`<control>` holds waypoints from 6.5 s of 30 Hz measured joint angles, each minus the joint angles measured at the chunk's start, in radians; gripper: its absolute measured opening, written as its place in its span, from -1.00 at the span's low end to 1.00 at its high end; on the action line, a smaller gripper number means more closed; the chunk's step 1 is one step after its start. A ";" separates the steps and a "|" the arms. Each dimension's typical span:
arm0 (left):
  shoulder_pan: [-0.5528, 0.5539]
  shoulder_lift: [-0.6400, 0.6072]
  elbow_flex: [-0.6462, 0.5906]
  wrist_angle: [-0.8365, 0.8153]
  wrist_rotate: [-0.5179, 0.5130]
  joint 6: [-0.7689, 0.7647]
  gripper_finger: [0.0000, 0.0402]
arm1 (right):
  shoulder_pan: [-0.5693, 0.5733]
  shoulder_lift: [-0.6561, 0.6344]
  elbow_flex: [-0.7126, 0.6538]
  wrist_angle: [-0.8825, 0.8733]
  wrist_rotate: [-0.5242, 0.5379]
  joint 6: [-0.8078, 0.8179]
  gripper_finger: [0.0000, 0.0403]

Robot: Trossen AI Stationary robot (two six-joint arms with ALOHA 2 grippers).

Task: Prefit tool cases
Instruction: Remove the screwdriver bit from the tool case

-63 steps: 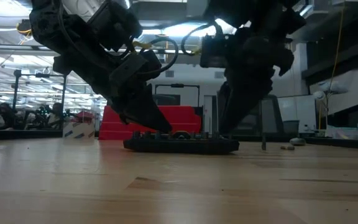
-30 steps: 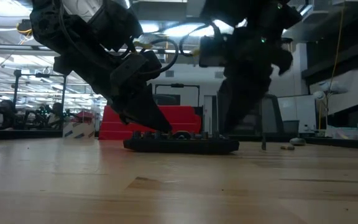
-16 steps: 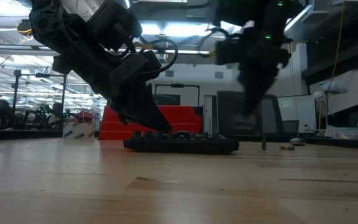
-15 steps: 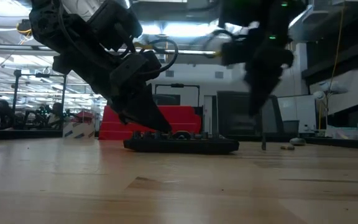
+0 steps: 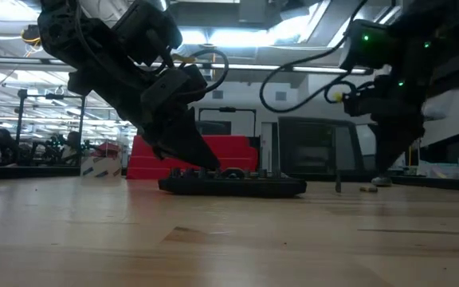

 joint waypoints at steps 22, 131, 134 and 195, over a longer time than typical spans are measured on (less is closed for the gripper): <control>0.001 0.000 0.000 0.000 0.005 0.005 -1.00 | -0.022 -0.002 0.106 0.074 -0.089 -0.151 -0.22; -0.005 0.000 0.000 -0.003 0.005 0.016 -1.00 | -0.043 0.030 0.019 -0.004 -0.037 -0.034 -1.00; -0.005 0.000 0.000 -0.003 0.004 0.013 -1.00 | -0.043 0.034 0.006 0.029 -0.020 -0.016 -1.00; -0.008 0.000 -0.001 0.000 -0.026 0.002 -1.00 | 0.226 0.533 0.490 0.244 -0.194 -0.502 -0.44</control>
